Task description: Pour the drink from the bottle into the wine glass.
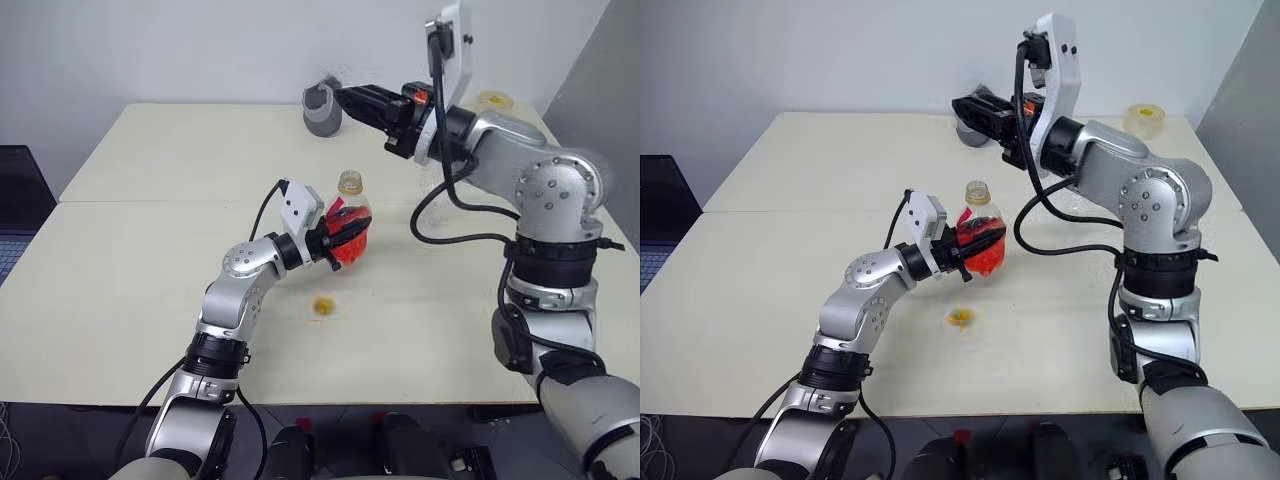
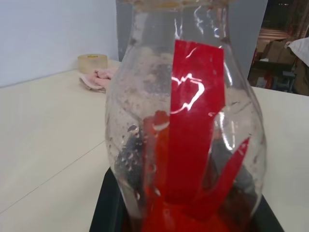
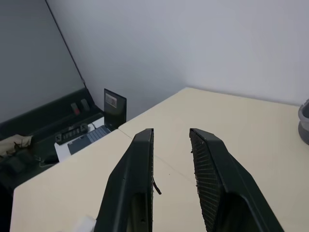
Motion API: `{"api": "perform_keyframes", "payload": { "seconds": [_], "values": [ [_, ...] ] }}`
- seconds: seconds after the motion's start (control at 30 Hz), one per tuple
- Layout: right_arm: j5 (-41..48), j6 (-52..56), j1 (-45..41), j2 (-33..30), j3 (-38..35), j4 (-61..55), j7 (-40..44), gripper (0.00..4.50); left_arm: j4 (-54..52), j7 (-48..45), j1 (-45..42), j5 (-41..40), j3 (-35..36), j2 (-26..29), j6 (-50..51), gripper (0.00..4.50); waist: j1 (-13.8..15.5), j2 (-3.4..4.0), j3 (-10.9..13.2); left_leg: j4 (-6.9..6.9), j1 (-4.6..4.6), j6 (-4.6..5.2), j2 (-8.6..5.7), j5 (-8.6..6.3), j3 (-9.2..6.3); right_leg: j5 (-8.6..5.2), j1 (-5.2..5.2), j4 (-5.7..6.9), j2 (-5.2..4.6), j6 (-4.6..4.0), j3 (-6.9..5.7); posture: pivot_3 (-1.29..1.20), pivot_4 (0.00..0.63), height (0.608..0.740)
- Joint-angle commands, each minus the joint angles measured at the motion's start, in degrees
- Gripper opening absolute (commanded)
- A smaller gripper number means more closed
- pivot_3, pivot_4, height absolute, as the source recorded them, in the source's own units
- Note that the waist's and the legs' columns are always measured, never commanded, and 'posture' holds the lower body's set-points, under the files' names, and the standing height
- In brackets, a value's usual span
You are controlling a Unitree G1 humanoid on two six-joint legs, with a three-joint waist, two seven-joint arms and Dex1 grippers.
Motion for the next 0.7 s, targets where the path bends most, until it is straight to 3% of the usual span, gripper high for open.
{"api": "perform_keyframes", "payload": {
  "seconds": [0.03,0.47,0.7],
  "values": [
    [-0.46,-1.66,0.54,-0.94,-0.55,-3.85,0.29,1.25,-1.67,0.28,-1.30,-0.36,1.18,0.19,-1.53,0.99,0.00,0.00,0.00,0.00,0.00,0.00,0.00,0.00,0.00,0.00,0.00,0.00,0.00,0.00,0.00,0.00,0.150,0.740],
    [0.81,-4.83,19.51,-12.30,0.63,-25.60,10.13,1.25,1.46,9.97,-2.13,1.85,7.23,1.51,-2.04,0.99,0.23,-0.02,0.01,0.03,-0.02,0.03,-0.01,-0.02,0.00,0.00,0.03,-0.03,-0.02,0.01,-0.02,0.00,0.150,0.740],
    [1.39,-9.16,28.92,-17.73,2.40,-30.51,19.40,1.25,6.04,17.56,-5.10,3.86,11.71,2.36,-4.37,0.99,0.50,-0.04,0.02,0.04,0.00,0.05,-0.05,-0.03,0.00,-0.01,0.09,-0.06,-0.01,0.01,-0.07,0.00,0.150,0.740]
  ]
}}
